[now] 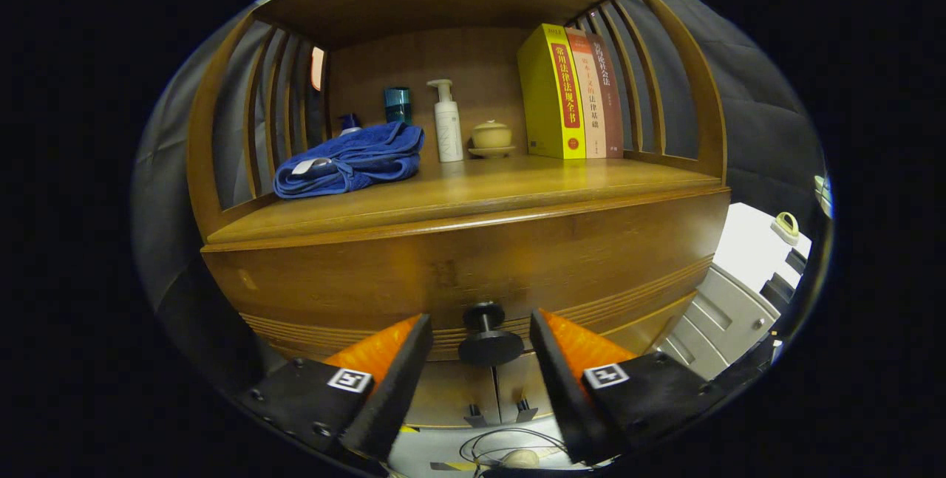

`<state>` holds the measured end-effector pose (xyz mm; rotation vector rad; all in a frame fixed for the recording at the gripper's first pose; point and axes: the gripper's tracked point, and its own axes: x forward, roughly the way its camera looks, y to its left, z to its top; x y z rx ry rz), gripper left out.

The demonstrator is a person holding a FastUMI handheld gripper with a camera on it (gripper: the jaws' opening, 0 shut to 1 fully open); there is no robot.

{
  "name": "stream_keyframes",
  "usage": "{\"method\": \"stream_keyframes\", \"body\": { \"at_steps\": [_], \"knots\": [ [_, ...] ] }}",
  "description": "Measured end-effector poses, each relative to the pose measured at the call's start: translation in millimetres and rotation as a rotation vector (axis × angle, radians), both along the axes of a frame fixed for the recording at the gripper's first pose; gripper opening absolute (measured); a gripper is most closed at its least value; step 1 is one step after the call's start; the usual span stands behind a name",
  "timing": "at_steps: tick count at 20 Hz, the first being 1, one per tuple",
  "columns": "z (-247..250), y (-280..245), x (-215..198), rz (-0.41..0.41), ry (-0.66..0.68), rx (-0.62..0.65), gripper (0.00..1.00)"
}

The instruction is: Pull open the drawer, take out the items inside it, and place them on the countertop above the cabinet.

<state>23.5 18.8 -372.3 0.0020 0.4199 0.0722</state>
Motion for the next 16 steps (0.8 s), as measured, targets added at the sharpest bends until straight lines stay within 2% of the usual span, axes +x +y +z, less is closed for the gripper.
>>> {"method": "stream_keyframes", "body": {
  "at_steps": [2, 4, 5, 9, 16],
  "knots": [
    [-7.0, -8.0, 2.0, -0.015, 0.017, -0.027, 0.71],
    [-8.1, -4.9, 0.7, 0.010, 0.035, -0.015, 0.56],
    [-7.8, -3.1, -0.8, 0.027, 0.034, -0.019, 0.52],
    [-8.2, -3.6, -4.8, 0.050, 0.046, -0.055, 0.41],
    [-1.7, -7.8, -27.7, 0.050, 0.035, -0.044, 0.41]
  ]
}}
